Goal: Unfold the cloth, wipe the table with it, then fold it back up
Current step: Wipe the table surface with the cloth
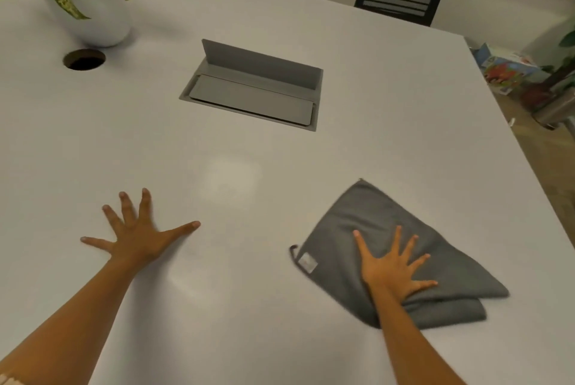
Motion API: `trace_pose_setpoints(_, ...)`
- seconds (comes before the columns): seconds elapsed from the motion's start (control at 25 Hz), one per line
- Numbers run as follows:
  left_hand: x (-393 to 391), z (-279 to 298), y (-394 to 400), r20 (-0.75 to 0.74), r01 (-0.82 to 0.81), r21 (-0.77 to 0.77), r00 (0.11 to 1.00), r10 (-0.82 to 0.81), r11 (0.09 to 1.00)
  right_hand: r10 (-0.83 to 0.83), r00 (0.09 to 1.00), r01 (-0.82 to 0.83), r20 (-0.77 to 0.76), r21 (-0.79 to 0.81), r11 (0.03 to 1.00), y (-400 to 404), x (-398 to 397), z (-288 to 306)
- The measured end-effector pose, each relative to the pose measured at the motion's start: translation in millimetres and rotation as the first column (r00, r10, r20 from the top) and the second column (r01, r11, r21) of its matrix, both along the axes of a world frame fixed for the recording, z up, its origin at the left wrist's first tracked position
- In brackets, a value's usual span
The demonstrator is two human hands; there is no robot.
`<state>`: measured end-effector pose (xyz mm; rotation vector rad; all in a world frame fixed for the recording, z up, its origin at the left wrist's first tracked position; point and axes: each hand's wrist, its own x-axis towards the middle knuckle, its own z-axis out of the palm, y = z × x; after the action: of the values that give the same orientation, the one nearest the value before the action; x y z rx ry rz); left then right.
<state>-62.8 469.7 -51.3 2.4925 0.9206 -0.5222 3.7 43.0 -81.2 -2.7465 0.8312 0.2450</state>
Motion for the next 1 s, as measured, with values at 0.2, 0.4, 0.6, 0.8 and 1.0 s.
trace_pose_setpoints(0.2,18.0,-8.7,46.8,0.010,0.023,0.053,1.000,-0.023,0.998,-0.154,0.988,0.154,-0.007,0.051,0.987,9.1,75.6,1.1)
trace_pose_setpoints(0.4,21.6,-9.3,105.5,0.021,-0.023,0.061,1.000,0.022,0.998,0.001,0.999,-0.004,0.045,0.057,0.998,104.9,138.7,-2.0)
trace_pose_setpoints(0.6,0.9,-10.6,155.1,0.016,-0.086,0.071,0.996,0.085,0.994,0.309,0.948,-0.310,0.078,0.007,0.951,260.6,162.9,-18.2)
trace_pose_setpoints(0.8,-31.0,-18.0,174.0,0.028,-0.127,0.064,0.992,0.126,0.990,0.538,0.835,-0.540,0.116,-0.017,0.842,379.7,129.5,-24.1)
trace_pose_setpoints(1.0,-47.0,-25.8,172.2,0.025,-0.142,0.073,0.990,0.140,0.987,0.721,0.682,-0.725,0.119,-0.018,0.689,433.6,48.7,-22.9)
